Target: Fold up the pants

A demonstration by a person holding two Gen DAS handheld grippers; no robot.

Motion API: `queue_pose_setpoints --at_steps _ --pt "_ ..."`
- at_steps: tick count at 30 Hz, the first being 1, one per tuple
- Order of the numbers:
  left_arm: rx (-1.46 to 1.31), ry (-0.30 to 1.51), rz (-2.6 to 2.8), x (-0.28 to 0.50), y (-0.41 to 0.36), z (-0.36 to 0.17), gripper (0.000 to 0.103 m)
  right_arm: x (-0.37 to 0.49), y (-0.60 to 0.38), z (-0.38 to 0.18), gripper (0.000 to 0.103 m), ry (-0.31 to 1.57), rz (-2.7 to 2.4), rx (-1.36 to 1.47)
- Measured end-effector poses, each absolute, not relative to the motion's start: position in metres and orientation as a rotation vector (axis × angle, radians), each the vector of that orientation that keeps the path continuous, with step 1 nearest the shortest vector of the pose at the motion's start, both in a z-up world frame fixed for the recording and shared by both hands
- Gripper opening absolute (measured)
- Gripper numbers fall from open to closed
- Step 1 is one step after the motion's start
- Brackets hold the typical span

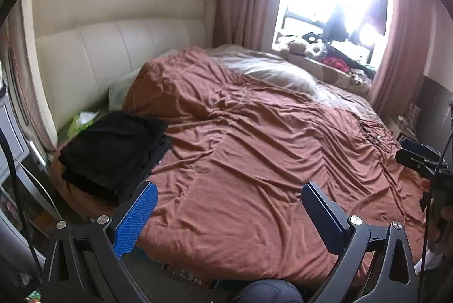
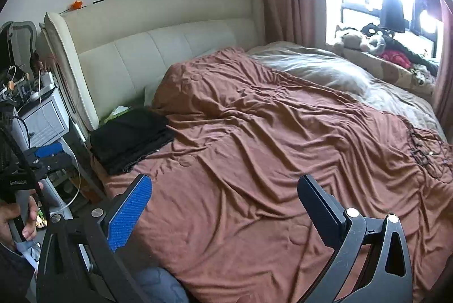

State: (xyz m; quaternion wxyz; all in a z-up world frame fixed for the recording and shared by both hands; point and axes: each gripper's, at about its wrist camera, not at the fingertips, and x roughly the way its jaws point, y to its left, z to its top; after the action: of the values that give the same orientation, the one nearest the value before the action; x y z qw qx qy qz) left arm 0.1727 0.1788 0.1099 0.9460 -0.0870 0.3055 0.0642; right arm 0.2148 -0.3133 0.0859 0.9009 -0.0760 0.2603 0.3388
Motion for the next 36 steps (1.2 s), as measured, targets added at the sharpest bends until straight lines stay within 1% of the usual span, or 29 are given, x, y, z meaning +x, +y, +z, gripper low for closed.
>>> queue_pose_setpoints --at_steps 8,19,30,36 --pt "-0.119 0.589 0.089 0.140 0.136 0.121 0.102 0.181 -0.351 0.093 0.103 0.503 0.655 -0.146" --pt "-0.116 0.568 0.044 0.104 0.101 0.122 0.102 0.138 -0.396 0.093 0.103 0.470 0.626 -0.082" --pt "-0.098 0.509 0.022 0.063 0.070 0.120 0.102 0.084 -0.435 0.082 0.103 0.459 0.592 -0.042" --pt "-0.110 0.485 0.019 0.042 0.058 0.113 0.102 0.046 -0.450 0.074 0.103 0.418 0.568 -0.052"
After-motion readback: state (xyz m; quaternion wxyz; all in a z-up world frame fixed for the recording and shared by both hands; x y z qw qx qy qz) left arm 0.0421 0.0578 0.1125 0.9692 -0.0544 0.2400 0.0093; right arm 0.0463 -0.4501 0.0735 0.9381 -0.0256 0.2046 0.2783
